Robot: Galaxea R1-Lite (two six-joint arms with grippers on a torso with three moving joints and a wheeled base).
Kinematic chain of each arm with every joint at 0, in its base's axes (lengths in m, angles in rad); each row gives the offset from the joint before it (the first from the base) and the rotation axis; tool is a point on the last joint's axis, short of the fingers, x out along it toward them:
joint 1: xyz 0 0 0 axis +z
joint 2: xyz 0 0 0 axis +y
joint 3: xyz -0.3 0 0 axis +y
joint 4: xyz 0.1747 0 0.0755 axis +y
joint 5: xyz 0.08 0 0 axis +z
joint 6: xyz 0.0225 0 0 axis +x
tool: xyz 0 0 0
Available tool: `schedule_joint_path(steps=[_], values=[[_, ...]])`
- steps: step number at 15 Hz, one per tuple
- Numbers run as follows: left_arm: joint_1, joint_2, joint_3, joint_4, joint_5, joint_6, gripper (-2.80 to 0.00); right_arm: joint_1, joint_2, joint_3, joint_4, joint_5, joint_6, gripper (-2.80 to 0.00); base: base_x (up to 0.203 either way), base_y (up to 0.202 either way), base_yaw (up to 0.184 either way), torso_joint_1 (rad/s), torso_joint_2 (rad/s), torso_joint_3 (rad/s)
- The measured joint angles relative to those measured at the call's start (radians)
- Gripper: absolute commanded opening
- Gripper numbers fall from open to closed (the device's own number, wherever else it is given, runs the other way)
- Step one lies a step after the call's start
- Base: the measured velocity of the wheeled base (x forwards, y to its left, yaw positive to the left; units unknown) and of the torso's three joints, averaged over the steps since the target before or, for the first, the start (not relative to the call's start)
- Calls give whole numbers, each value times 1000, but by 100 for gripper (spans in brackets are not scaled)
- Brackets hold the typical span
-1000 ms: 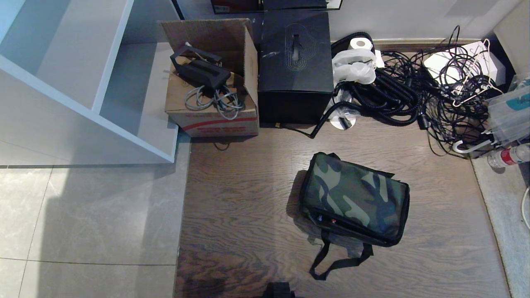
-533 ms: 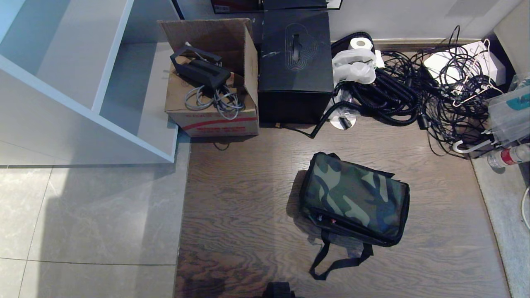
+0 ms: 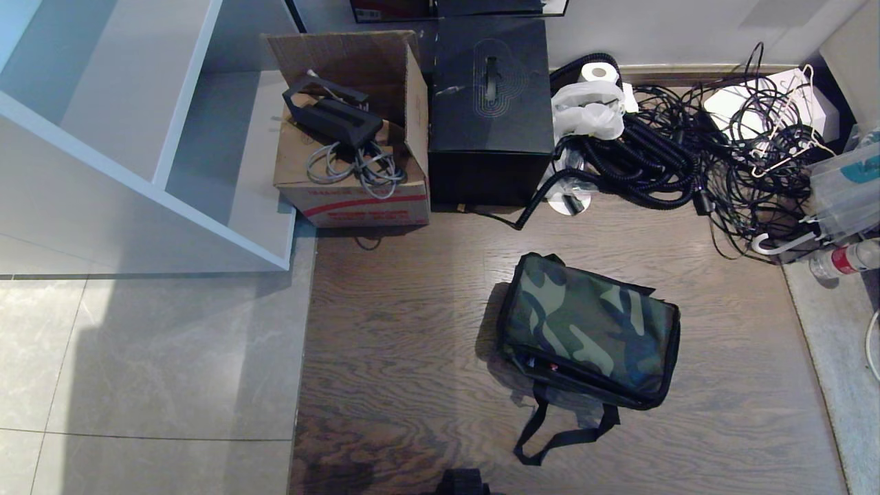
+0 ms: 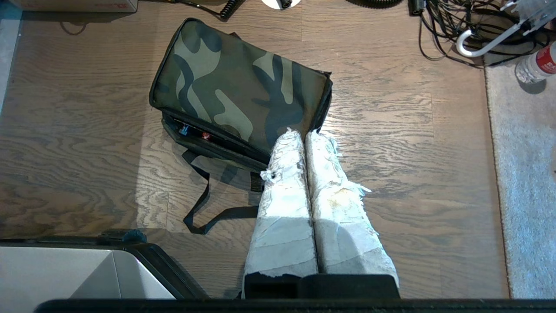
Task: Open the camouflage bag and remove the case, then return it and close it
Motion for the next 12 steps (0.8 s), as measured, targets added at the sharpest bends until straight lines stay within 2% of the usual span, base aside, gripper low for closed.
schedule_joint_path(steps=[8,12], values=[[0,0,0,0,0,-4,-280,0,0,0,0,0,0,-280,0,0,0,0,0,6],[0,0,0,0,0,-5,-280,0,0,0,0,0,0,-280,0,0,0,2,3,157]])
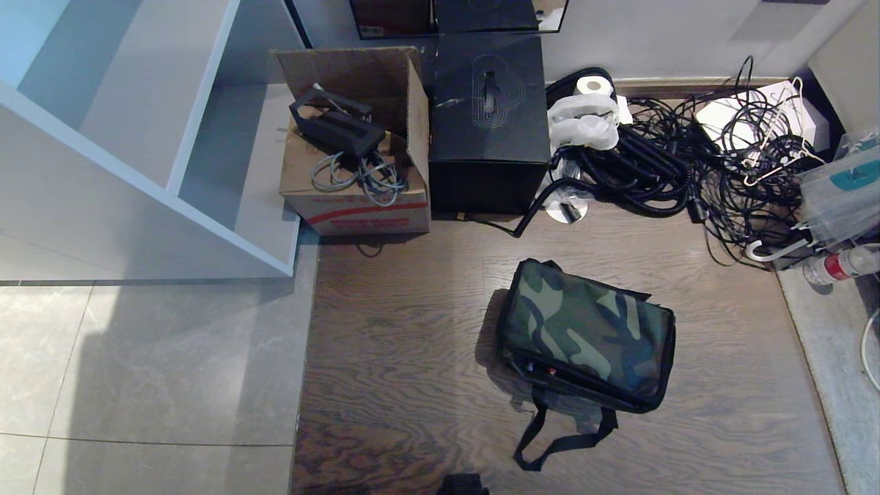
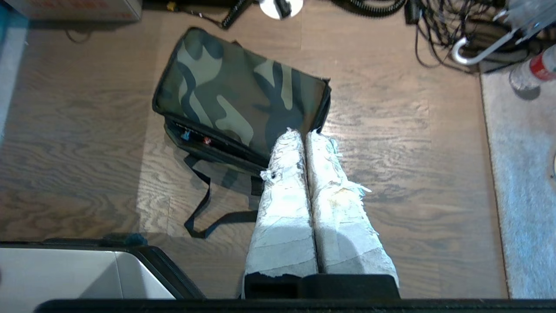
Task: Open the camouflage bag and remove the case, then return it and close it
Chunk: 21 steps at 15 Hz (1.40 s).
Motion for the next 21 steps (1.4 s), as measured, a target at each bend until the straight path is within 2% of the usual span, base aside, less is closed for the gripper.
schedule_joint_path(steps=[21], values=[[0,0,0,0,0,-3,-280,0,1,0,0,0,0,-280,0,0,0,3,3,201]])
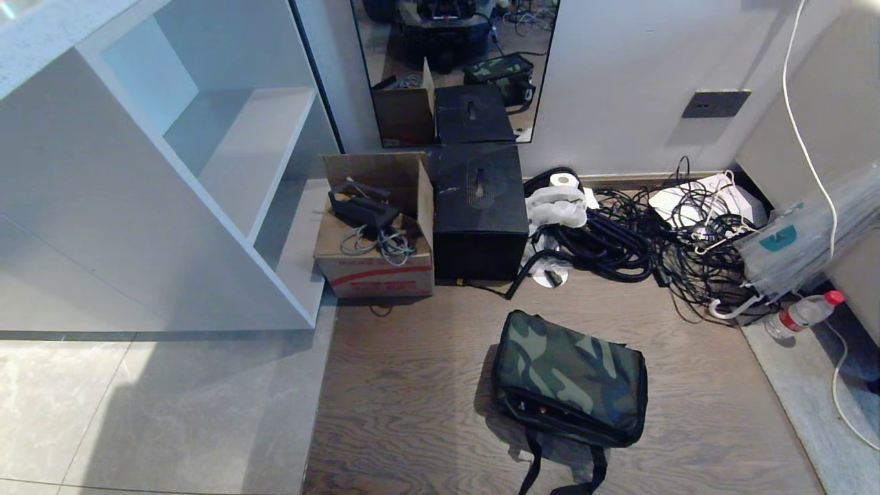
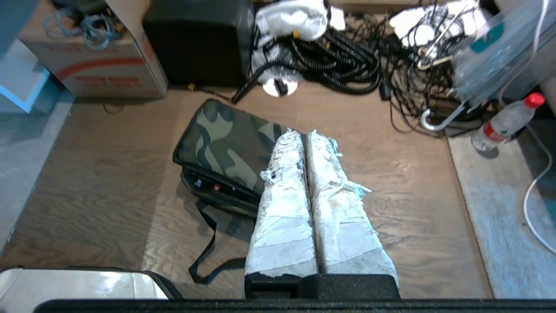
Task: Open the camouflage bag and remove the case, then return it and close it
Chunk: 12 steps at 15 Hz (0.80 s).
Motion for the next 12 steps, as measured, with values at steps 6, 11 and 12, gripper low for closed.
schedule_joint_path(steps=[6,11,12], values=[[0,0,0,-1,0,0,-280,0,0,0,0,0,0,-280,0,0,0,4,-1,205],[0,0,0,0,0,0,-280,0,0,0,0,0,0,-280,0,0,0,2,3,202],[0,0,0,0,0,0,-280,0,0,0,0,0,0,-280,0,0,0,0,-2,205]])
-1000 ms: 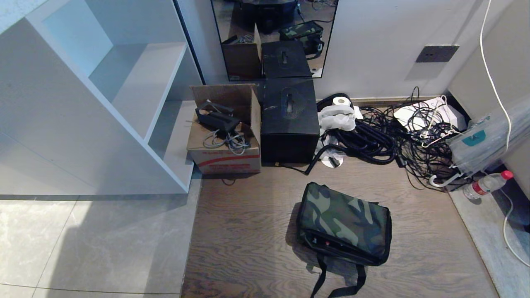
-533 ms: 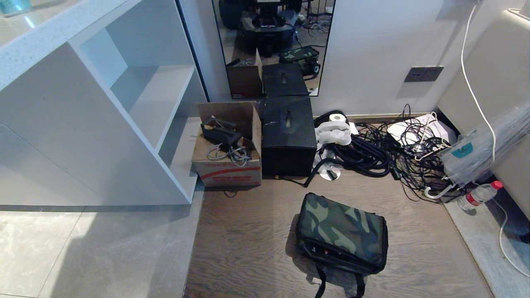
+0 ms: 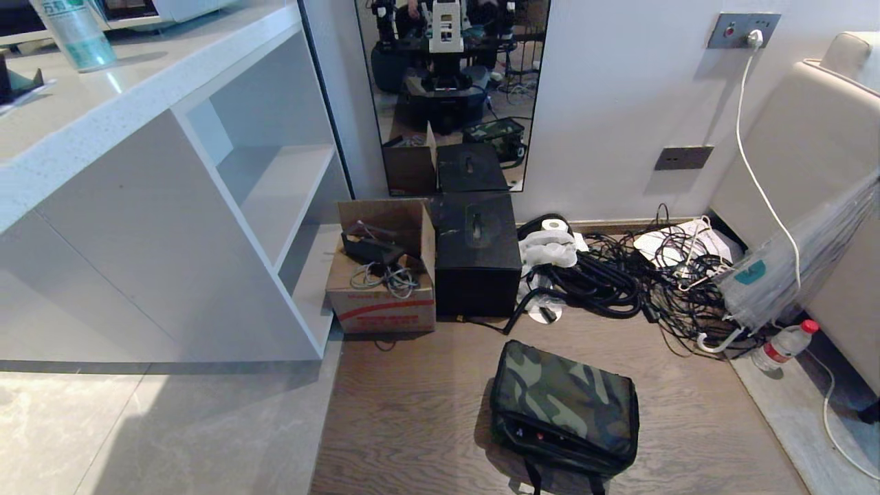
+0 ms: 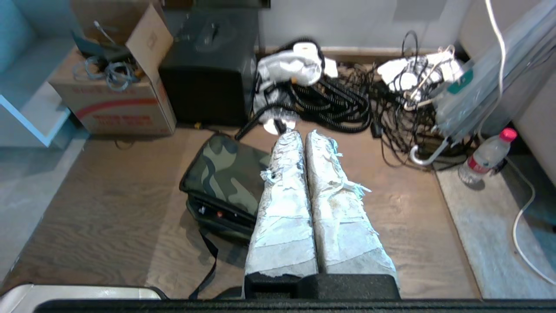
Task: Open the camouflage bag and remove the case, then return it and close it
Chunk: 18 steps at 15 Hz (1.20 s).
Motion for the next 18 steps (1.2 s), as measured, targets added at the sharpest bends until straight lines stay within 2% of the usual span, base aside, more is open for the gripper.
schedule_joint_path(steps=[18], values=[[1,0,0,0,0,0,-280,0,0,0,0,0,0,-280,0,0,0,2,1,201]])
